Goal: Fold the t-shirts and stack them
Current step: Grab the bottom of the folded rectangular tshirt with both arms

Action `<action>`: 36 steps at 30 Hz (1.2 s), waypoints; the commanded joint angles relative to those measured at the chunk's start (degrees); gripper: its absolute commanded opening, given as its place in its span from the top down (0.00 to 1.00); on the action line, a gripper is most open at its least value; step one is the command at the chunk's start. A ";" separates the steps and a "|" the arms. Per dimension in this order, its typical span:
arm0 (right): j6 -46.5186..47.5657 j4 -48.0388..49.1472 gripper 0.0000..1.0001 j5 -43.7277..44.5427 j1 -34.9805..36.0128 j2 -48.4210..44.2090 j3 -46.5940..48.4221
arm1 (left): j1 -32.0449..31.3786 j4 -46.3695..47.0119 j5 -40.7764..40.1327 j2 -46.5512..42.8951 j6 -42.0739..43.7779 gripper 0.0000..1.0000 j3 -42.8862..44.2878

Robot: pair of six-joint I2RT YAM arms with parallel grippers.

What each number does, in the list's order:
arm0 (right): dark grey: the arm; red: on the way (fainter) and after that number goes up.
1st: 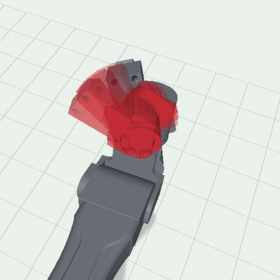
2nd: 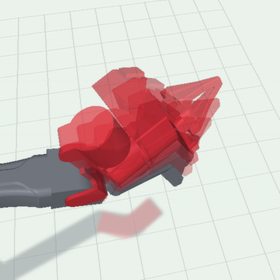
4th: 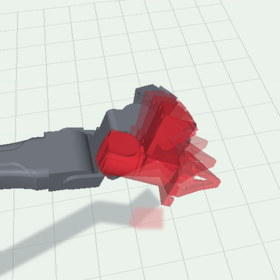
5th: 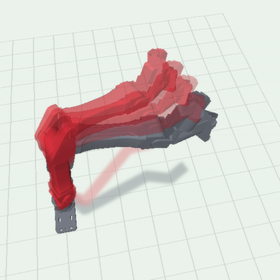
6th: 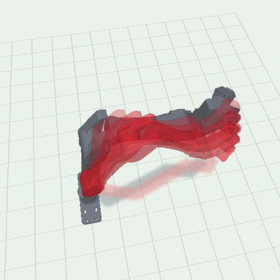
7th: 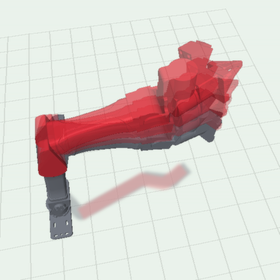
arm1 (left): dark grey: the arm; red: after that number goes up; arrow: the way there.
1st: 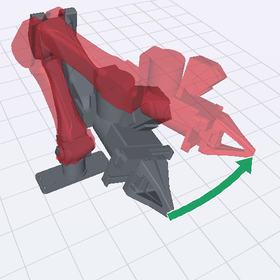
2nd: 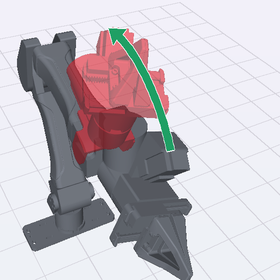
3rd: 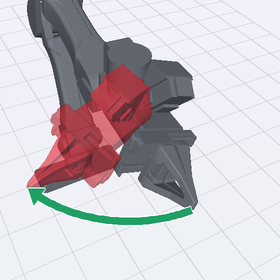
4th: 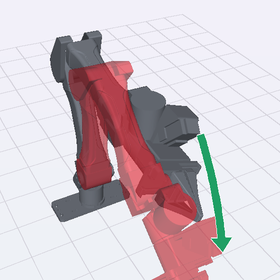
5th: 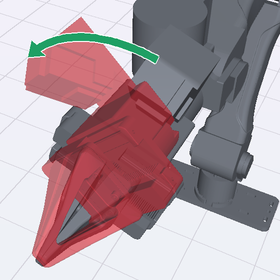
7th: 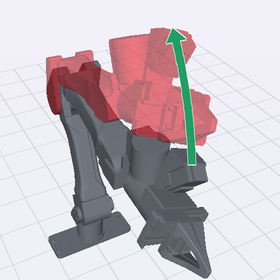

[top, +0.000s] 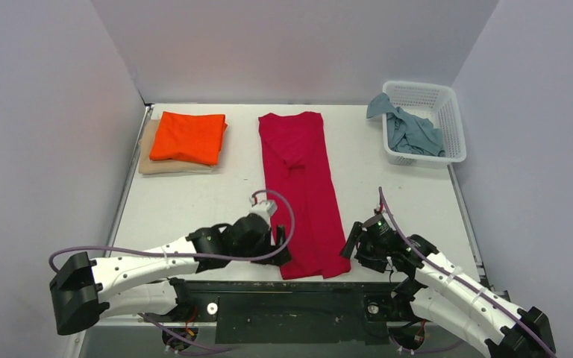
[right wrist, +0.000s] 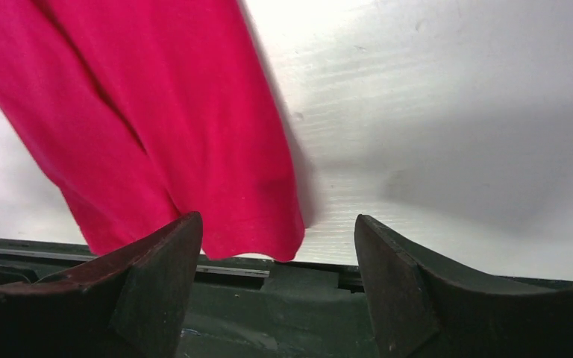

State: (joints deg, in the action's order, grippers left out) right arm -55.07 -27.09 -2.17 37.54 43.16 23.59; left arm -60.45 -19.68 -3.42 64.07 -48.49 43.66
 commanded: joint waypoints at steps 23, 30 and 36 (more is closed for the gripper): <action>-3.71 9.78 0.61 -4.77 -0.18 2.50 -10.97 | -7.43 16.42 -1.10 6.10 -17.85 0.60 -17.42; -4.87 10.59 0.69 -5.15 -0.19 1.54 -13.35 | -7.50 18.02 -0.55 10.00 -18.08 0.85 -16.45; -5.32 9.15 0.95 -6.92 -0.06 -1.03 -14.13 | -7.90 17.33 -0.01 9.34 -17.35 1.00 -16.74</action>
State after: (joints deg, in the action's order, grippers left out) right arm -60.25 -11.79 -8.84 37.47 43.24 11.68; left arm -67.75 -2.48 -3.81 74.22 -66.83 25.93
